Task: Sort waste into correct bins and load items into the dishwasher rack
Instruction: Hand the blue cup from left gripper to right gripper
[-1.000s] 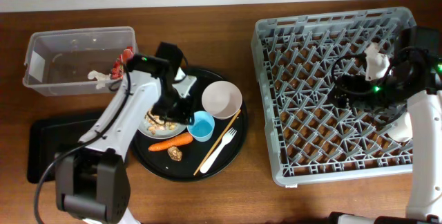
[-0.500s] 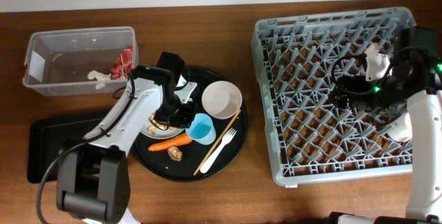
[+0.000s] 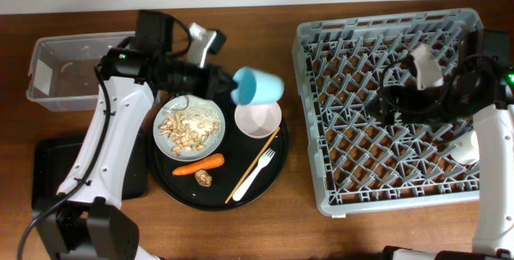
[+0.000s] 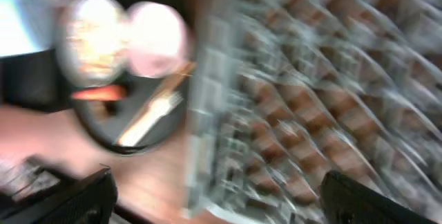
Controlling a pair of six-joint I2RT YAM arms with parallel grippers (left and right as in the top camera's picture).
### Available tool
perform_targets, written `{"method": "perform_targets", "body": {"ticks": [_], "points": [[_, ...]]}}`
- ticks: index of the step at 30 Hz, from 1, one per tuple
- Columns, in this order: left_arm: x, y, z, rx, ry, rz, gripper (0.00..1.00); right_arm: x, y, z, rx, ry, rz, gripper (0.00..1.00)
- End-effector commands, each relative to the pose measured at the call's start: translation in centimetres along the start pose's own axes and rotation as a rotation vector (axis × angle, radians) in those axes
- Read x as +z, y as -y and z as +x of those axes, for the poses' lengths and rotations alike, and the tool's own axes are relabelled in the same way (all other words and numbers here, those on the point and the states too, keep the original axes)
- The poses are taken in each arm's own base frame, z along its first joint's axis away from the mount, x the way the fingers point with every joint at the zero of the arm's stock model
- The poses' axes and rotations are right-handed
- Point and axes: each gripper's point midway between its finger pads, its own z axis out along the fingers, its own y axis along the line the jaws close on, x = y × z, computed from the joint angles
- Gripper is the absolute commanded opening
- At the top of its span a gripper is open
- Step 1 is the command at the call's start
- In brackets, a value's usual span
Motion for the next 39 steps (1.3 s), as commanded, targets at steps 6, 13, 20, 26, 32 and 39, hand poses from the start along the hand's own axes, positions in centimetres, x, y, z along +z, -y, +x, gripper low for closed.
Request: {"method": "perform_targets", "body": {"ticks": [6,13,20,26,32,39], "points": [[-1.7,8.0,-1.5,0.08,0.077,0.47,0.0,-1.7,-11.6,-3.0,-0.395,0.245,-0.635,0.99],[-1.7,9.7,-1.2,0.059,0.056,0.547,0.0,0.0,-16.0,-2.5,-0.559,0.22,-0.729,0.99],[-0.9,10.8,-0.7,0.074,0.028,0.569,0.0,0.5,-18.8,-2.2,-0.663,0.228,-0.798,0.95],[-0.8,10.8,-0.7,0.074,0.028,0.569,0.0,0.1,-19.1,-2.2,-0.666,0.239,-0.822,0.6],[-0.8,10.7,-0.7,0.074,0.027,0.559,0.02,0.1,-19.1,-2.2,-0.666,0.239,-0.822,0.51],[1.4,5.1,0.9,0.007,-0.047,0.206,0.48,3.3,-15.0,-2.5,-0.574,0.121,-0.531,0.47]]}}
